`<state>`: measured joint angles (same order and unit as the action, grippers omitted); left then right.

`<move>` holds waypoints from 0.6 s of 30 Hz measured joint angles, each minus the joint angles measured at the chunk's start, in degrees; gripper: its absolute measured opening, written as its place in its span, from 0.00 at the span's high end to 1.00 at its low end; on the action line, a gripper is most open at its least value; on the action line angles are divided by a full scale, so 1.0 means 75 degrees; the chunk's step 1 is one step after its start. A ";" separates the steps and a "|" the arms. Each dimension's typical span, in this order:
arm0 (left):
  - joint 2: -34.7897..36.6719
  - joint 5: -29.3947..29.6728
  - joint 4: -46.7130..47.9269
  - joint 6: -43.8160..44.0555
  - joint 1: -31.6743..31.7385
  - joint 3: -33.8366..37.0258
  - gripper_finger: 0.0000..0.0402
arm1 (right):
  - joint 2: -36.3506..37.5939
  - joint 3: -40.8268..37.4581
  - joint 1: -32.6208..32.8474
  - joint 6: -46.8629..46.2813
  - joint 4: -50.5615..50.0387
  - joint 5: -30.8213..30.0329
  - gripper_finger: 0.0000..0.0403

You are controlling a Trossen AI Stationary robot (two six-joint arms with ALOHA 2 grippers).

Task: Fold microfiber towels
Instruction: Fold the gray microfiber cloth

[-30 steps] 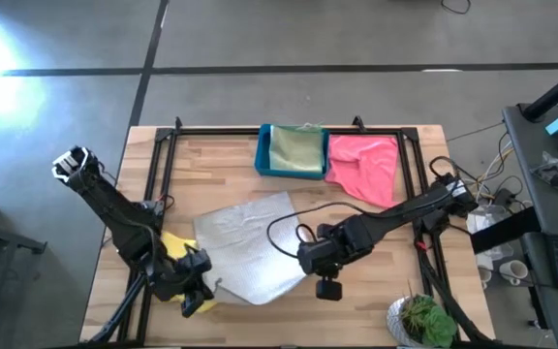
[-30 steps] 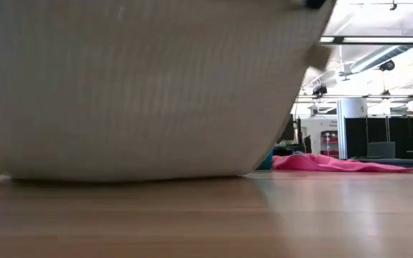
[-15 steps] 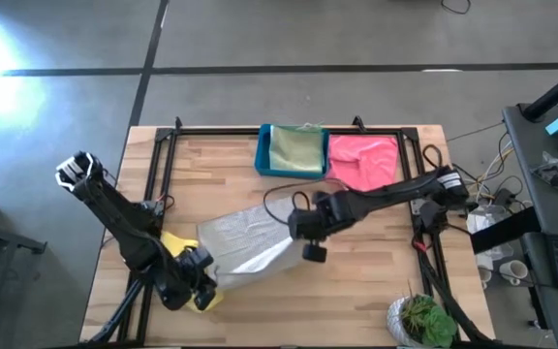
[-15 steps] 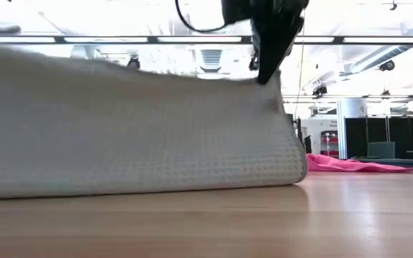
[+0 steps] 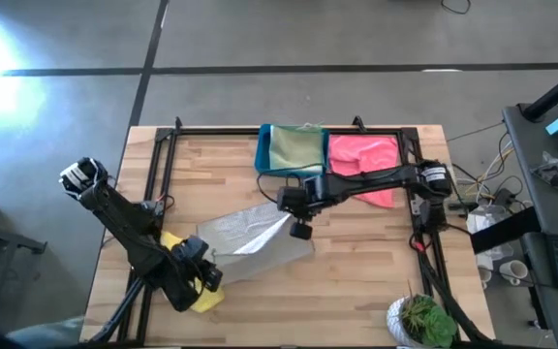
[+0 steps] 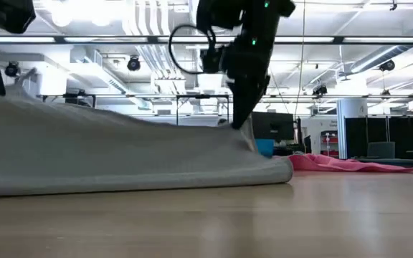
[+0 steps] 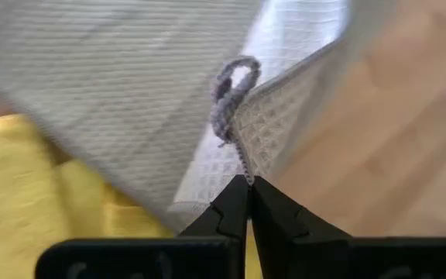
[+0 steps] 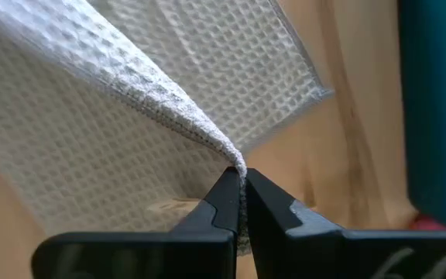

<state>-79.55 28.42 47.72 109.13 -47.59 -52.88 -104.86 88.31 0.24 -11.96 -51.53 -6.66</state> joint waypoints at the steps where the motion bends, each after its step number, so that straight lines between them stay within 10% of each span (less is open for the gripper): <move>1: -0.0037 -0.0001 0.0148 0.0261 0.0000 0.0000 1.00 | -0.0088 0.0000 -0.0057 0.0050 -0.0010 -0.0002 0.98; 18: -0.0093 -0.0114 0.1609 0.2382 0.0849 0.0025 1.00 | -0.0414 -0.0044 -0.0868 0.0739 0.0997 -0.0063 0.98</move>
<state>-80.25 27.57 59.79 127.00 -41.22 -52.69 -107.96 87.99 -6.27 -6.41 -44.05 -7.13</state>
